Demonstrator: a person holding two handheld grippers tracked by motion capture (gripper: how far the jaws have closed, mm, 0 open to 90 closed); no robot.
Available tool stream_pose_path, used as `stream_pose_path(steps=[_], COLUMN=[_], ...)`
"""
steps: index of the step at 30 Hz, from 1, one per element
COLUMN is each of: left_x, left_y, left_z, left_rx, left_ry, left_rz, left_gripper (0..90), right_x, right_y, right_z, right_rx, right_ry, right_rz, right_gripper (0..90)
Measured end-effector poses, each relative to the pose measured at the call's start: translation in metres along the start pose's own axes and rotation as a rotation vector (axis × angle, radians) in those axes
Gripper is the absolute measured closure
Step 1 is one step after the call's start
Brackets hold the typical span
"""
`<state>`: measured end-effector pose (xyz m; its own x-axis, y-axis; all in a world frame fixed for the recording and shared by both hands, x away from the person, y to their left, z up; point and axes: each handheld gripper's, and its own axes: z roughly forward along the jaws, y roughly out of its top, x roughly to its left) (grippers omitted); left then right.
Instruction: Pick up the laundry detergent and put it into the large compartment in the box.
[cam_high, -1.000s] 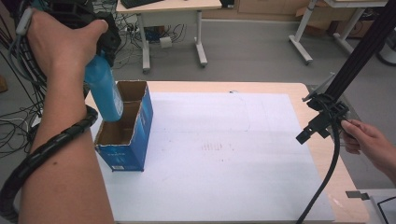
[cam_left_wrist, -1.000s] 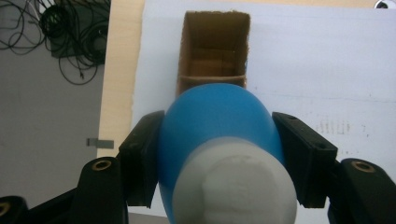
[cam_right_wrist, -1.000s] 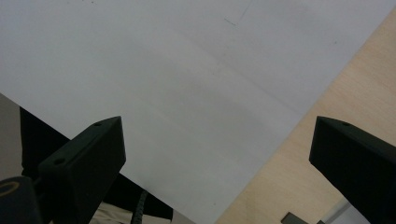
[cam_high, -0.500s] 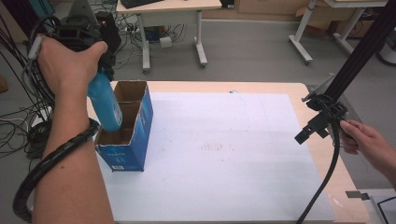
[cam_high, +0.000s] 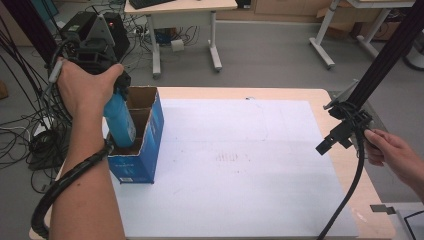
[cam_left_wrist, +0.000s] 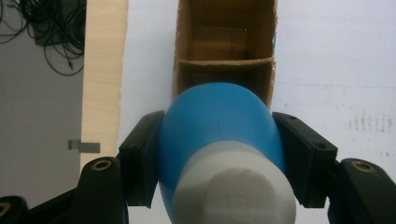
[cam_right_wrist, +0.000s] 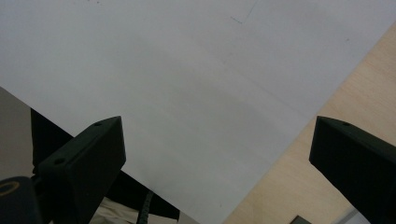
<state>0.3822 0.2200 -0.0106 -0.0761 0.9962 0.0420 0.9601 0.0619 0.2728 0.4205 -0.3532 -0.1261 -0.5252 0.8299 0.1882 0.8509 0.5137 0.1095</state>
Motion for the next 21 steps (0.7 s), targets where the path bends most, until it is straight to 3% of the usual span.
stream_pose_path(steps=[21], left_x=[-0.006], left_y=[-0.006], left_z=[0.05], left_rx=[0.032], left_ry=[0.0], left_rz=[0.039], left_gripper=[37.8], right_x=[0.001], right_y=[0.002], right_z=[0.001], right_rx=[0.006], right_ry=[-0.008], right_rz=[0.001], right_gripper=[3.5])
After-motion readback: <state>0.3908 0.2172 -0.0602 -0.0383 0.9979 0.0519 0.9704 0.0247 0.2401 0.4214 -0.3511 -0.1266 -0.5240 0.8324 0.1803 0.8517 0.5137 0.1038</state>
